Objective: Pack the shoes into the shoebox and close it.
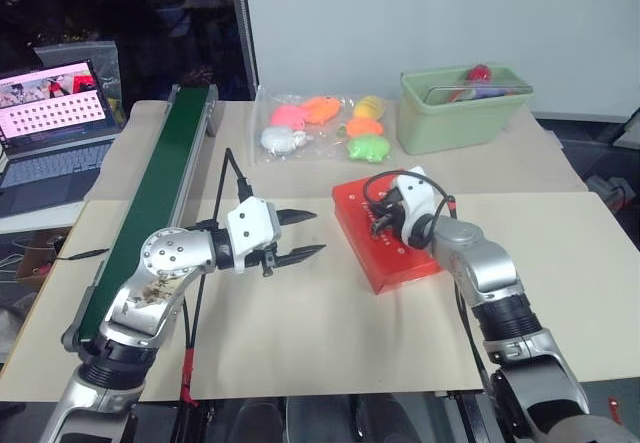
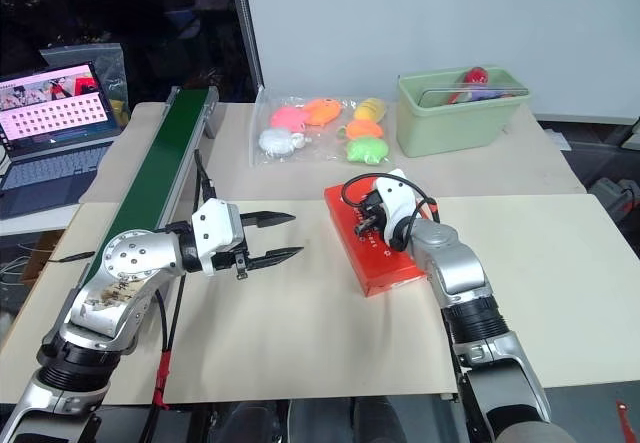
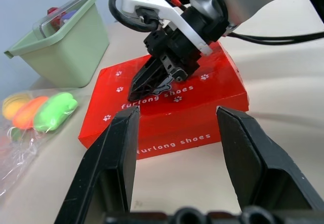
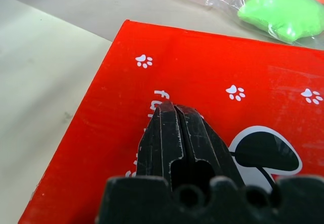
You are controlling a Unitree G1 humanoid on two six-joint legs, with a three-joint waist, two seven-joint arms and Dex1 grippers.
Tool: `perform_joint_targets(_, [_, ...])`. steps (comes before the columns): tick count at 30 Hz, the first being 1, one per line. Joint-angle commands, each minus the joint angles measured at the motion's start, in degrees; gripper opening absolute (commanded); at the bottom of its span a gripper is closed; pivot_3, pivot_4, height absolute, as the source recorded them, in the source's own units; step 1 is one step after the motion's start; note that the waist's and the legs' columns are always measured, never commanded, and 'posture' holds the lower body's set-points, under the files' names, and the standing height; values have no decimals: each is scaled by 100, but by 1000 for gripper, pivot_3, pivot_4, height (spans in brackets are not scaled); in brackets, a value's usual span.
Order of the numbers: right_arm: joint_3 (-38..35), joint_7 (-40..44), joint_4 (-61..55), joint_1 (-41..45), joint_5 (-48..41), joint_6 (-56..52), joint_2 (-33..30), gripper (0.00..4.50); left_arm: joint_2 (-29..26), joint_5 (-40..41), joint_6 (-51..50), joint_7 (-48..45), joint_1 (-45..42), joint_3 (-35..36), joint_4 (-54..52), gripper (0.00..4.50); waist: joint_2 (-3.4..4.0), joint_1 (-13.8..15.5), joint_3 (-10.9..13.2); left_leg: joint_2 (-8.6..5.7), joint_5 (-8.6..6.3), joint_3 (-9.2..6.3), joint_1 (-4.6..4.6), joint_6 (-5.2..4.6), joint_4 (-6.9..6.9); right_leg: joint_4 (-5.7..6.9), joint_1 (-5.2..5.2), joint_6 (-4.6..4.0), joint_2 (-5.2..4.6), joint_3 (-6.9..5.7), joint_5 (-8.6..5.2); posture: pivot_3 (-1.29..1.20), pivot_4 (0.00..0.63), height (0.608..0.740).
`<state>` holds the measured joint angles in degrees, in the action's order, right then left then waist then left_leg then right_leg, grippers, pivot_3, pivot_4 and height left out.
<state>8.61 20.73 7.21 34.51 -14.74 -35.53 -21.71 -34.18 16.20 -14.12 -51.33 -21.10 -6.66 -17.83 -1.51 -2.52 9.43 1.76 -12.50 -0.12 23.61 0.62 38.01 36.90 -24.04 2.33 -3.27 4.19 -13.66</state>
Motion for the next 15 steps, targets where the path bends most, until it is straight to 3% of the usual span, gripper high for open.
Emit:
perform_joint_targets(1, [-859,-236,-437,-150,-385,42,252,53,368,439,-709,788,-9,635,5,2555,-1,6,0,0,0,-1,2,0,0,3,-1,0,0,0,0,0,150,729])
perform_joint_targets(4, [-1922,-601,-1093,-69,-1163,-222,544,53,541,286,-935,1369,-6,903,39,2555,0,11,2,-1,0,-3,20,0,1,9,-21,0,-2,0,1,0,150,729])
perform_joint_targets(6, [-2809,-940,-1461,29,-1814,-548,489,53,670,199,-1093,1898,34,1196,102,2555,0,23,2,-2,0,-5,24,0,1,14,-23,0,-4,-1,1,0,150,729])
perform_joint_targets(9, [-3567,-1247,-1768,7,-2247,-825,224,53,899,187,-1367,2568,75,1573,133,2555,0,50,2,-3,0,-8,27,0,0,16,-19,1,-9,-6,2,0,150,729])
perform_joint_targets(12, [-3728,-1366,-1845,-348,-1881,-844,-323,53,1194,218,-1661,3246,99,1963,200,2555,0,79,2,-5,-1,-9,26,0,-1,4,-16,0,-10,-10,2,0,150,729])
perform_joint_targets(15, [-3287,-1295,-1730,-928,-1147,-523,-837,53,1345,170,-1723,3565,184,2105,256,2555,-1,78,2,-6,0,-7,24,0,-1,-5,-15,0,-10,-7,1,0,150,729])
